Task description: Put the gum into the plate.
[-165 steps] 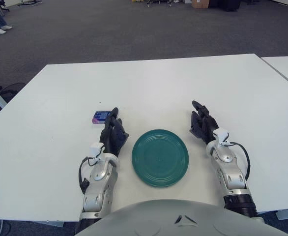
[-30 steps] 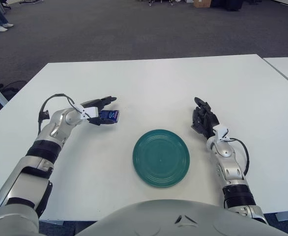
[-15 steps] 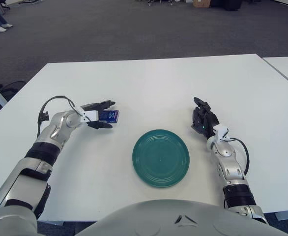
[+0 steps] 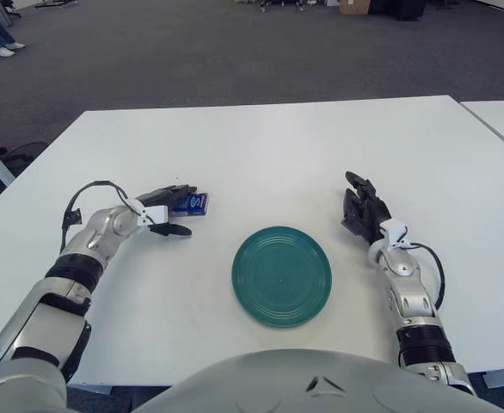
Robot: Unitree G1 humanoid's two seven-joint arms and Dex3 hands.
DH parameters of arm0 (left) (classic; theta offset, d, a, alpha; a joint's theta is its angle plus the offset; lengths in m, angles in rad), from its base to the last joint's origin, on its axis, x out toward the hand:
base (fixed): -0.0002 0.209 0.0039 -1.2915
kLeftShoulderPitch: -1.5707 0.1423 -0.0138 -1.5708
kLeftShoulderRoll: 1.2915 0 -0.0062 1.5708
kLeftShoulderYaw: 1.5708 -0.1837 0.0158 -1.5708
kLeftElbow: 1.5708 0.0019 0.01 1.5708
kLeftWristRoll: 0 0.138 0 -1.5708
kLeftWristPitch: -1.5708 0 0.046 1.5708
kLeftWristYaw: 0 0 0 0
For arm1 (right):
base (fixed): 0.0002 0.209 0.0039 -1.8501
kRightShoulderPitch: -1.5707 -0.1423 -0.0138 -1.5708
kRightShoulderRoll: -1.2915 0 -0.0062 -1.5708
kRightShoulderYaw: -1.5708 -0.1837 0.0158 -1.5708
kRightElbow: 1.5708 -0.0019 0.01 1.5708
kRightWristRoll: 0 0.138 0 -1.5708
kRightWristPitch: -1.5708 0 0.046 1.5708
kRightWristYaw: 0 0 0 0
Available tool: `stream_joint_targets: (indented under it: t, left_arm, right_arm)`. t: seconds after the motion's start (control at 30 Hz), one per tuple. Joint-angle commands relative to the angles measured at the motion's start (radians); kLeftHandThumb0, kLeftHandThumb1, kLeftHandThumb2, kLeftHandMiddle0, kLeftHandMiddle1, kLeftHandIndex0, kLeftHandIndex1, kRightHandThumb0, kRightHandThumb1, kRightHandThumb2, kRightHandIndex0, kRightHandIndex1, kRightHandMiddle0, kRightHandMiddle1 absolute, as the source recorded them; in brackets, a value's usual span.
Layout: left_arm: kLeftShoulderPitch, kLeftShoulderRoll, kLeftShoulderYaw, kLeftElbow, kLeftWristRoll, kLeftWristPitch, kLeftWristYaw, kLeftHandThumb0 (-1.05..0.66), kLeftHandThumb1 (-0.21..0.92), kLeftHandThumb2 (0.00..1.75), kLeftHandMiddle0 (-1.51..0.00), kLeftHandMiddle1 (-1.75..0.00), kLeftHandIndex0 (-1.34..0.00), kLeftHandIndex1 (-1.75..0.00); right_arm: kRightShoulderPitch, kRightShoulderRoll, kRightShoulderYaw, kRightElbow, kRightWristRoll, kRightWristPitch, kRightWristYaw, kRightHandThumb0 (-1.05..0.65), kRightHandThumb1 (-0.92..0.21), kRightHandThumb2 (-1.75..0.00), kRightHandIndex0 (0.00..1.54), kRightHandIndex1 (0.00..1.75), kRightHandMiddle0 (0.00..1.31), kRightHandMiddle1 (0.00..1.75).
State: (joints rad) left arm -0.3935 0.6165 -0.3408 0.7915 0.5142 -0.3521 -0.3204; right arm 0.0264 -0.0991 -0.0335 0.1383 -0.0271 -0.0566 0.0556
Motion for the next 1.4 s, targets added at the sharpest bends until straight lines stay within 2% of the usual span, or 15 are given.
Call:
stream_joint_targets:
  t: [0.0,0.2,0.53,0.67,0.73,0.93,0.97,1.07,1.13,1.23,1.37]
  left_arm:
    - [-0.003,-0.028,-0.029,0.095,0.021,-0.003,0.018,-0.94,0.91,0.08,-0.14,-0.01,0.00,-0.64]
    - [-0.042,-0.066,-0.063,0.262,0.040,-0.055,0.085,-0.80,0.86,0.03,-0.19,-0.02,-0.02,-0.80]
    - [-0.055,-0.091,-0.098,0.323,0.051,-0.079,0.119,-0.56,0.81,0.00,-0.34,-0.06,-0.12,-0.92]
    - [-0.040,-0.115,-0.119,0.346,0.064,-0.071,0.170,-0.48,0.80,0.00,-0.41,-0.07,-0.14,-1.00]
    - [-0.038,-0.126,-0.127,0.359,0.067,-0.065,0.194,-0.45,0.81,0.00,-0.47,-0.09,-0.16,-1.09]
    - [-0.046,-0.149,-0.155,0.386,0.081,-0.028,0.233,-0.45,0.83,0.02,-0.57,-0.15,-0.17,-1.30]
    - [-0.050,-0.152,-0.162,0.391,0.084,-0.019,0.236,-0.46,0.83,0.04,-0.58,-0.20,-0.17,-1.34]
    - [-0.067,-0.170,-0.184,0.426,0.094,0.015,0.244,-0.48,0.78,0.17,-0.54,-0.42,-0.18,-1.48]
    - [-0.076,-0.179,-0.194,0.444,0.097,0.031,0.247,-0.44,0.67,0.57,-0.53,-0.57,-0.38,-1.55]
    - [-0.086,-0.195,-0.190,0.473,0.077,0.065,0.235,-0.42,0.58,0.84,-0.52,-0.67,-0.46,-1.63]
    - [-0.093,-0.216,-0.175,0.504,0.050,0.104,0.224,-0.43,0.51,1.02,-0.57,-0.79,-0.48,-1.71]
  right_arm:
    - [0.021,-0.010,-0.011,-0.001,0.013,0.033,0.010,-0.64,-0.92,-0.99,0.16,0.00,0.00,0.39]
    - [0.029,-0.020,-0.020,-0.016,0.024,0.046,0.027,-0.64,-0.92,-0.99,0.15,0.00,0.00,0.38]
    - [0.036,-0.036,-0.030,-0.045,0.030,0.080,0.051,-0.64,-0.92,-0.99,0.13,0.00,0.00,0.37]
    - [0.038,-0.037,-0.033,-0.058,0.031,0.092,0.054,-0.63,-0.92,-0.99,0.13,0.00,0.00,0.37]
    - [0.039,-0.035,-0.036,-0.063,0.032,0.099,0.052,-0.63,-0.92,-0.98,0.14,0.00,0.00,0.38]
    - [0.039,-0.028,-0.046,-0.068,0.046,0.106,0.049,-0.63,-0.92,-0.96,0.15,0.01,0.00,0.40]
    - [0.039,-0.027,-0.047,-0.068,0.048,0.105,0.048,-0.63,-0.92,-0.96,0.15,0.01,0.00,0.41]
    - [0.038,-0.025,-0.048,-0.064,0.053,0.100,0.047,-0.63,-0.92,-0.95,0.16,0.01,0.00,0.43]
    - [0.036,-0.024,-0.047,-0.061,0.054,0.098,0.046,-0.63,-0.92,-0.95,0.17,0.01,0.00,0.44]
    - [0.035,-0.020,-0.046,-0.060,0.055,0.097,0.043,-0.63,-0.92,-0.94,0.17,0.01,0.00,0.45]
    - [0.033,-0.015,-0.044,-0.062,0.057,0.098,0.042,-0.63,-0.92,-0.93,0.18,0.01,0.00,0.46]
